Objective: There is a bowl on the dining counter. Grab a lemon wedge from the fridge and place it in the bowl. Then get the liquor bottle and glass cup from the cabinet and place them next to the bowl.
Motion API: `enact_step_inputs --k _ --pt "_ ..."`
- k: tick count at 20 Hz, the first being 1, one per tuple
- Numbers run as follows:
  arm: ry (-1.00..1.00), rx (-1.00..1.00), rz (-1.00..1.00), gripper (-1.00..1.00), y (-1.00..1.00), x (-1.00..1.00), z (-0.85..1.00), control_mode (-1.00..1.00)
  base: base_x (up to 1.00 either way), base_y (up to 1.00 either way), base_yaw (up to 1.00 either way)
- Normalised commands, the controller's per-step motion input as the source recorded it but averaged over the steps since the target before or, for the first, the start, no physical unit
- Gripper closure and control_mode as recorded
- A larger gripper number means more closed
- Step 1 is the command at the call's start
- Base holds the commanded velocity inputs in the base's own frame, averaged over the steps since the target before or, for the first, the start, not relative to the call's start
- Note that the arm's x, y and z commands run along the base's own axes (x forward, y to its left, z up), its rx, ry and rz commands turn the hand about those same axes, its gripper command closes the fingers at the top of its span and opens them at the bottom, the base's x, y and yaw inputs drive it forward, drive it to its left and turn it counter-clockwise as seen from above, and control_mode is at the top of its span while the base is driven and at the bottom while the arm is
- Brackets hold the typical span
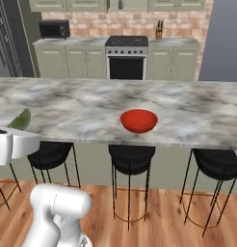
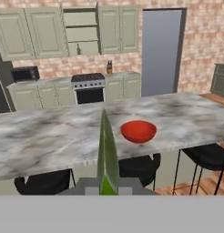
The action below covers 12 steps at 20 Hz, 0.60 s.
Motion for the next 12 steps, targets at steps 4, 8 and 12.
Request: enact_step_inputs --k 4,8,12 --pt "0.00 0.00 0.00 1.00 0.00 0.00 0.00 1.00 0.54 -0.92 0.00" --pt "0.00 0.00 0.00 1.00 0.00 0.00 0.00 1.00 0.63 -0.69 0.00" --pt "0.00 0.00 0.00 1.00 0.00 0.00 0.00 1.00 0.69 -0.33 0.04"
